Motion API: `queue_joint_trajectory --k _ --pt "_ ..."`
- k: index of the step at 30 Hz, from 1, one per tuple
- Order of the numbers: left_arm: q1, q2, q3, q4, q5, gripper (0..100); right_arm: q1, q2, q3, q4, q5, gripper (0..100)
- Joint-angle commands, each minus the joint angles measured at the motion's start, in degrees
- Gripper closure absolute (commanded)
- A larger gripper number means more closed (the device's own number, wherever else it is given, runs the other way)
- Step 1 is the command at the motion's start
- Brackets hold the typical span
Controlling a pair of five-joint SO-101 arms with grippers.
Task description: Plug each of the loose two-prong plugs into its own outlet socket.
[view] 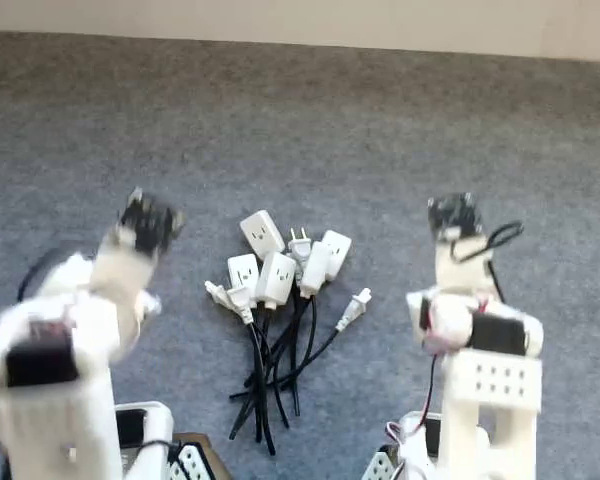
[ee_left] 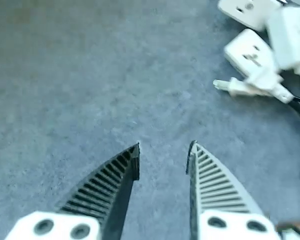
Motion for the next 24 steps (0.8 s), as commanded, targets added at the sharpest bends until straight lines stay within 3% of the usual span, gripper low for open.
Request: queue_joint_trajectory --k 1,8,12,16,19,24 --pt "5.1 32.4 -30.0 11.1 -0.1 83 -2.8 10.3 -7.7 -3.5 -3.6 99.1" --pt "12.1 62.2 -49.3 10.9 2.1 83 -8.2 16.8 4.2 -19.6 -10.9 99.1" --pt "16.7 73.4 -57.8 10.8 2.5 83 -8.5 16.6 9.4 -22.1 -11.0 96.0" --pt "20.4 81.0 -59.7 0.3 12.4 83 -8.7 11.4 11.1 -22.5 -11.2 87.6" --pt "20.7 85.3 -59.5 -8.2 19.2 83 -9.7 5.0 15.7 -24.1 -11.0 87.0" --pt "20.9 92.4 -60.0 -13.3 21.6 83 -13.7 -6.0 23.2 -25.1 -10.8 87.0"
